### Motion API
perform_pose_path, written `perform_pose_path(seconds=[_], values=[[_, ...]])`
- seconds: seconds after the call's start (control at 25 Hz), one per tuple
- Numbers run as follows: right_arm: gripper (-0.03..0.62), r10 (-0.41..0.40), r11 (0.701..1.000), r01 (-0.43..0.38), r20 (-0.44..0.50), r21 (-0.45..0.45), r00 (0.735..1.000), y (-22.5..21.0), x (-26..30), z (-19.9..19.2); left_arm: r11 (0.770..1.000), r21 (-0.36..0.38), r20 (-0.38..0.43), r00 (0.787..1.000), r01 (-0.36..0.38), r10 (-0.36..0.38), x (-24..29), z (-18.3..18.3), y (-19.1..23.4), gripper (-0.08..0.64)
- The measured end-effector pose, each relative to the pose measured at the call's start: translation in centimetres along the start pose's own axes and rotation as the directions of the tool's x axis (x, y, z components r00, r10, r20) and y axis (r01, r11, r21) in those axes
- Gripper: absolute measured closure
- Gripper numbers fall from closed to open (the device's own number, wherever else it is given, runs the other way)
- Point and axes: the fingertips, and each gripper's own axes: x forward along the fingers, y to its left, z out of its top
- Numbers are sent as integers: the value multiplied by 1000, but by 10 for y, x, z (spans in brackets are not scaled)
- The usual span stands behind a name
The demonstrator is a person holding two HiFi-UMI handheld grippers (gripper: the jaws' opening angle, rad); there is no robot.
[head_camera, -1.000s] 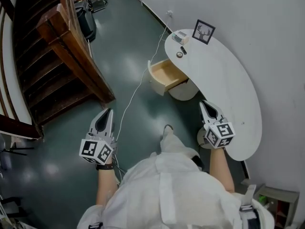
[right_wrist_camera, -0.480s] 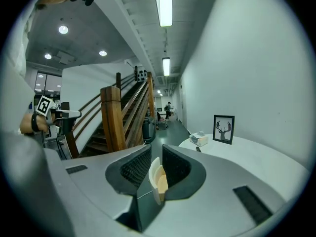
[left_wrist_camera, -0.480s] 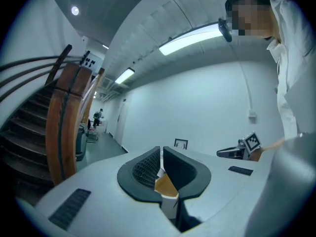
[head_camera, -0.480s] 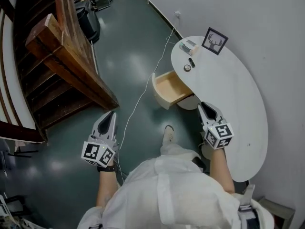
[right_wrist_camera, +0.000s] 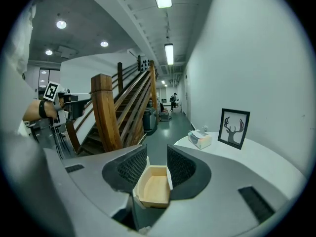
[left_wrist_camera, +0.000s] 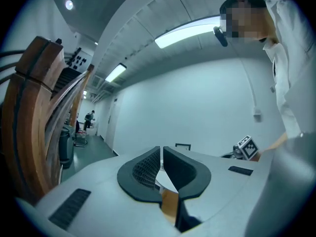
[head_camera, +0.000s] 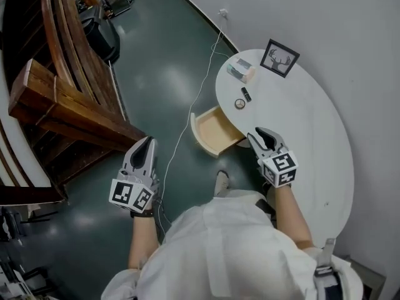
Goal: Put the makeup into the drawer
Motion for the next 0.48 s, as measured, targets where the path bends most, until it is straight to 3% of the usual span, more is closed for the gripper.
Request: perform_pose_path(seconds=[0.48], values=[[416, 41, 998, -49, -193, -37, 980, -57, 101, -26, 999, 5, -83, 996, 38, -37, 81, -41, 15, 529]])
